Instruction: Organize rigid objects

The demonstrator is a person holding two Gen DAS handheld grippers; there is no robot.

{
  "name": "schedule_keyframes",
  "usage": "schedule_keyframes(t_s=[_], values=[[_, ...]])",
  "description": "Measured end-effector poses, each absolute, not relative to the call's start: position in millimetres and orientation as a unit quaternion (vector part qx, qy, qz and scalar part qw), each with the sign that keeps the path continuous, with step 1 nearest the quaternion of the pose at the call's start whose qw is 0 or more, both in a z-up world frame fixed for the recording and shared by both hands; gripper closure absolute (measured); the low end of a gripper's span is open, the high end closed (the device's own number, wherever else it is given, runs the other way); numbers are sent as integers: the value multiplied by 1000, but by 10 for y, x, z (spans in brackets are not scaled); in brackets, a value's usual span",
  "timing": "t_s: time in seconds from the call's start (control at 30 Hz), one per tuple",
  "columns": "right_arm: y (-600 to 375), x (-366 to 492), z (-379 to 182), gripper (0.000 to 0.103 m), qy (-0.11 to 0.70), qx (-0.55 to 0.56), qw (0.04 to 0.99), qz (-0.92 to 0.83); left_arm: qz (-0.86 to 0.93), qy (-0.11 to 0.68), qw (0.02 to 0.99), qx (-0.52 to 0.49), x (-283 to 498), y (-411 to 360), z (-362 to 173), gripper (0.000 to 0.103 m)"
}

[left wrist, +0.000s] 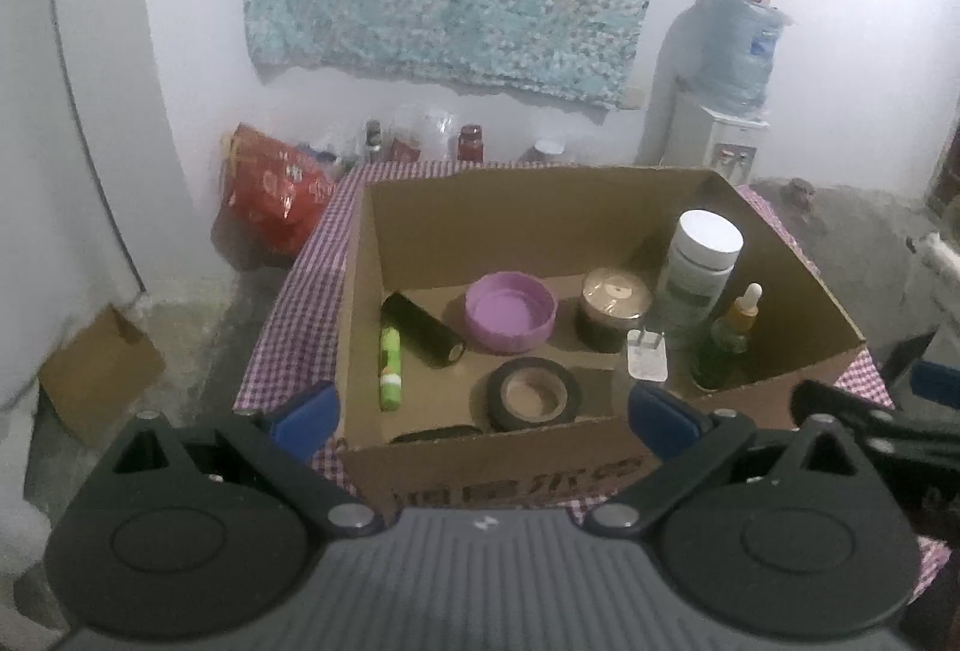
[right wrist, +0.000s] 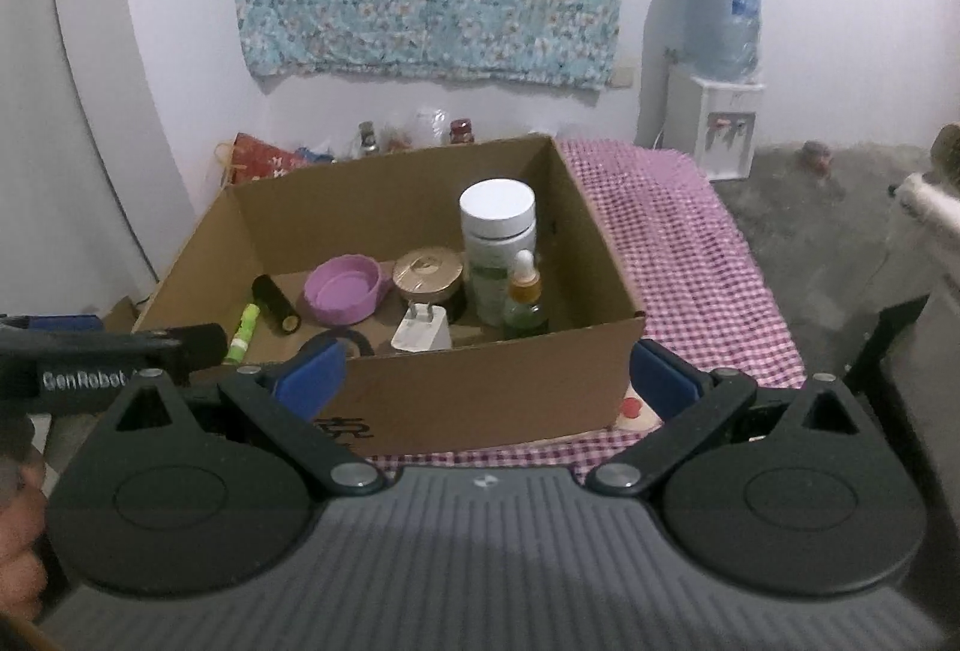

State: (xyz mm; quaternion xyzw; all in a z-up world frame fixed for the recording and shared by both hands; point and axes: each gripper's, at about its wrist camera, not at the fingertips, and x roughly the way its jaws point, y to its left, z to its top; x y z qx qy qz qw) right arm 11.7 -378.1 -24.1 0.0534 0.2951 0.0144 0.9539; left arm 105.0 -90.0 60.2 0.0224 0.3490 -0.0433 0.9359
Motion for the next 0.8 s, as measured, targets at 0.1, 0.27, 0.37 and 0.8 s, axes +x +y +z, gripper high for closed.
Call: schedule_keyframes(t_s=[0.1, 0.27, 0.37, 0.8], values=[[-3767, 203, -243, 2, 298, 56, 953, 20, -28, 341, 939, 41, 1065, -973, 602, 0], [-3810, 310, -275, 2, 304, 61, 951, 20, -24, 349, 936, 49, 1145, -983, 601, 0], [-3812, 362, -298, 2, 307, 63, 949, 22, -26, 354, 933, 49, 1175, -954, 595, 0], [-3808, 426, -336, 2, 312, 50, 949, 17, -25, 357, 932, 53, 1192, -934, 598, 0]])
